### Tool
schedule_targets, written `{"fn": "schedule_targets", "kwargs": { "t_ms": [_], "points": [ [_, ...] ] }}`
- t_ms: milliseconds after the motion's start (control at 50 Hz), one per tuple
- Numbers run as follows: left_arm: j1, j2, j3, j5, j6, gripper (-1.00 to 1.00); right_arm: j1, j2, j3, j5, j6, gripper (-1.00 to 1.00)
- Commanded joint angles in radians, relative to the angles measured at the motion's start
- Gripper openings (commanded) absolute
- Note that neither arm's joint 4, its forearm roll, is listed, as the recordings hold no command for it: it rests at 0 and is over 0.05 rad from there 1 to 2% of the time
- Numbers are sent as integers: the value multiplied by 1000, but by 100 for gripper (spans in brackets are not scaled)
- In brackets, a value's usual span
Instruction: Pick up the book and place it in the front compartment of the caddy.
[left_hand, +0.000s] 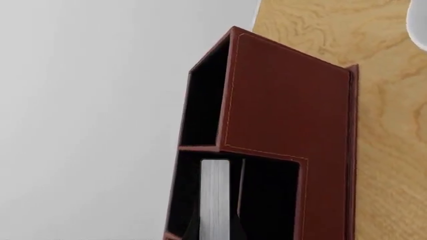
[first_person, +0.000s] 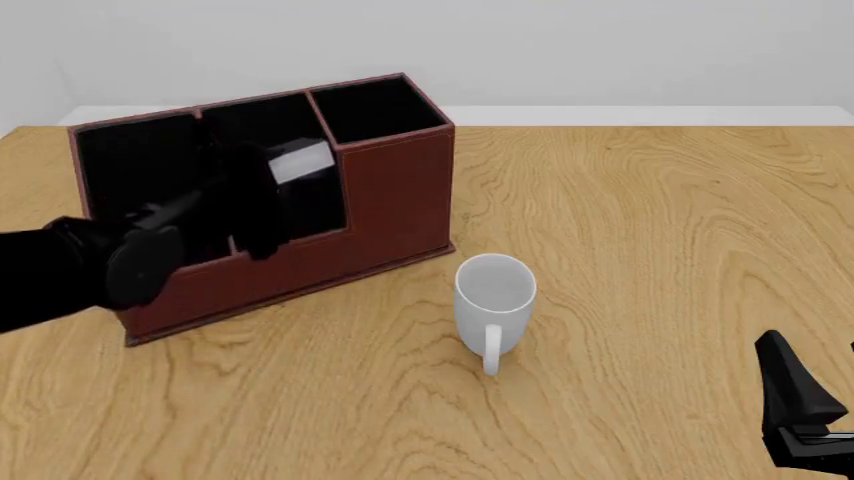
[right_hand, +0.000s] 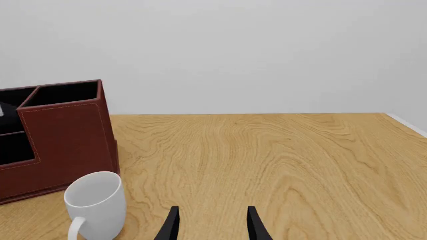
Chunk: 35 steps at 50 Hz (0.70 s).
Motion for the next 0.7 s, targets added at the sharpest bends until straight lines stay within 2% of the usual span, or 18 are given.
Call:
{"fn": "schedule_targets", "kwargs": {
  "t_ms": [20,320,540,700],
  "points": [
    [5,11,-40,1,4,-100,0,0,0,0,0,100],
    [9,38,-54,2,-11,-100,0,0,0,0,0,100],
    [14,72,-54,-33,8,-100,0,0,0,0,0,100],
    [32,96,-86,-25,-9,-100,0,0,0,0,0,100]
  ]
}}
